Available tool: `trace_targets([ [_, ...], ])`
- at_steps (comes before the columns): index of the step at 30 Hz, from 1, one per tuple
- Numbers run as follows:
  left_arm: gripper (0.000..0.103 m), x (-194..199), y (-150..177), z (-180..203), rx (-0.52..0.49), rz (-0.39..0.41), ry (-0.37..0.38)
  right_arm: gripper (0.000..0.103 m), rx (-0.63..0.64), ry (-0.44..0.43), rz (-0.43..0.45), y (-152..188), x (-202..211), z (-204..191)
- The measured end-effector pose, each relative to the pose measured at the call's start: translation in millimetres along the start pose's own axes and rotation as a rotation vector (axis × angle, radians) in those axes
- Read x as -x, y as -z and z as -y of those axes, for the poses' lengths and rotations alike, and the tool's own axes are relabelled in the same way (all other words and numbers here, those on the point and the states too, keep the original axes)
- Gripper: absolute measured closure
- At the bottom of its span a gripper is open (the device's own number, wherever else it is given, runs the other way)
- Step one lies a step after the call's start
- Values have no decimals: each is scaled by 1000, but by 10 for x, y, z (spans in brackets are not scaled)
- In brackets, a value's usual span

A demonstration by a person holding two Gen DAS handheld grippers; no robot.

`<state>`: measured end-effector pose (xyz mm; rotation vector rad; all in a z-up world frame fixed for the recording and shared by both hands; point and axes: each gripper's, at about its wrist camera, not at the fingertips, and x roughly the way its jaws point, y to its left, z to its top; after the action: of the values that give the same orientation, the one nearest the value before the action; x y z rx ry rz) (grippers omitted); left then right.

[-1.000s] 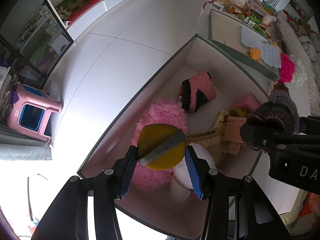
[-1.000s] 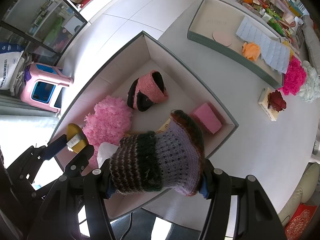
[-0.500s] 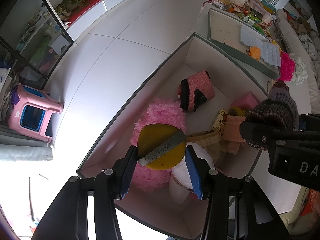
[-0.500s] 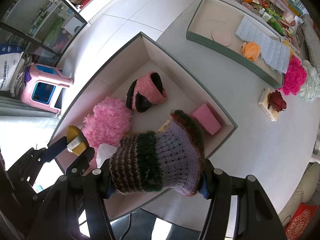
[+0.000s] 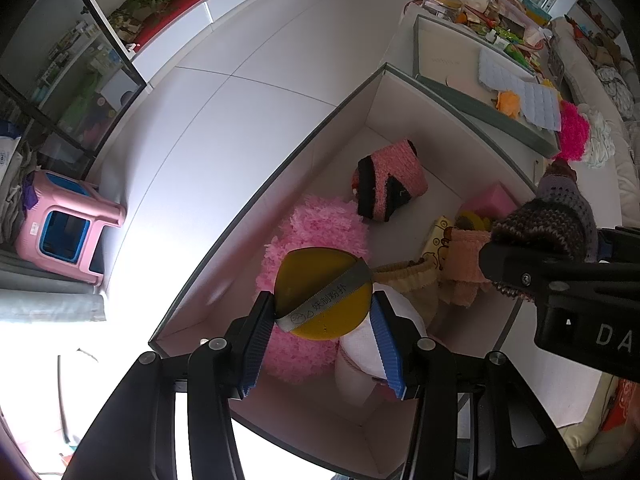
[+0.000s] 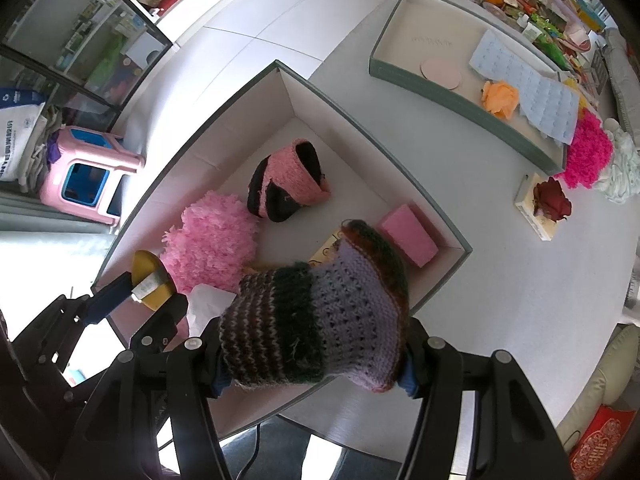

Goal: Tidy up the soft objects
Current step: 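Carry the yellow sponge and striped knit hat over the white box, then open both tools to drop the sponge and striped hat into the box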

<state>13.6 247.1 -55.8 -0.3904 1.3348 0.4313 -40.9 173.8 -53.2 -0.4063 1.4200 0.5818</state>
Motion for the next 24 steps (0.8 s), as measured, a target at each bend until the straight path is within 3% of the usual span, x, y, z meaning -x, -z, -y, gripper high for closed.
trace_targets([
  [24,53,-13,43,-2,-8,-10,3,37,-1,-2,-4,6,-3,-7],
])
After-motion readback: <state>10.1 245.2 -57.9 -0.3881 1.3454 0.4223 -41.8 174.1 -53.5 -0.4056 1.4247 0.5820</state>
